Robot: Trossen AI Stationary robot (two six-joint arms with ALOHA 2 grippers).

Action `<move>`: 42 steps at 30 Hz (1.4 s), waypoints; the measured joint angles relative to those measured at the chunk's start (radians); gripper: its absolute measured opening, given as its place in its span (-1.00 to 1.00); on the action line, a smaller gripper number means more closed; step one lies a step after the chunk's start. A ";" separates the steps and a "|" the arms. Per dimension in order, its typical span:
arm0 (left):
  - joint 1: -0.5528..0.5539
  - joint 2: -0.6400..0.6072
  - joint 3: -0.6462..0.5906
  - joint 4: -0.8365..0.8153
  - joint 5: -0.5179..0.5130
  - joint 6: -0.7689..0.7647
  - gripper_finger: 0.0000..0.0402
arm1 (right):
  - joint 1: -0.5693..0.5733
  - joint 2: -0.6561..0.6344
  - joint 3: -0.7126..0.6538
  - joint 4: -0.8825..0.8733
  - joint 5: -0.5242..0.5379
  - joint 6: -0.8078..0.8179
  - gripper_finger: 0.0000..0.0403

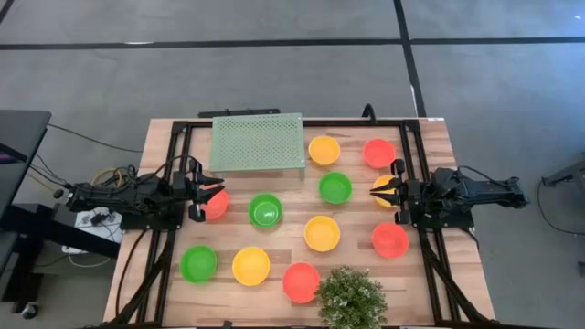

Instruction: Pick & Place Mini bowls

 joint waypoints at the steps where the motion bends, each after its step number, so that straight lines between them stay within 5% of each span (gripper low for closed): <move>1: 0.000 0.000 0.000 0.000 0.000 0.000 -0.54 | 0.000 0.000 0.000 0.000 0.000 0.000 -0.86; 15: 0.000 0.018 0.000 0.087 -0.009 0.010 -0.54 | 0.000 0.000 0.000 0.000 0.000 0.000 -0.86; 23: 0.000 0.115 0.000 0.089 -0.108 0.051 -0.54 | 0.000 0.000 0.000 0.000 0.000 0.000 -0.86; 42: 0.000 0.304 0.040 0.217 -0.147 0.050 -0.38 | 0.000 0.000 0.000 0.000 0.000 0.000 -0.86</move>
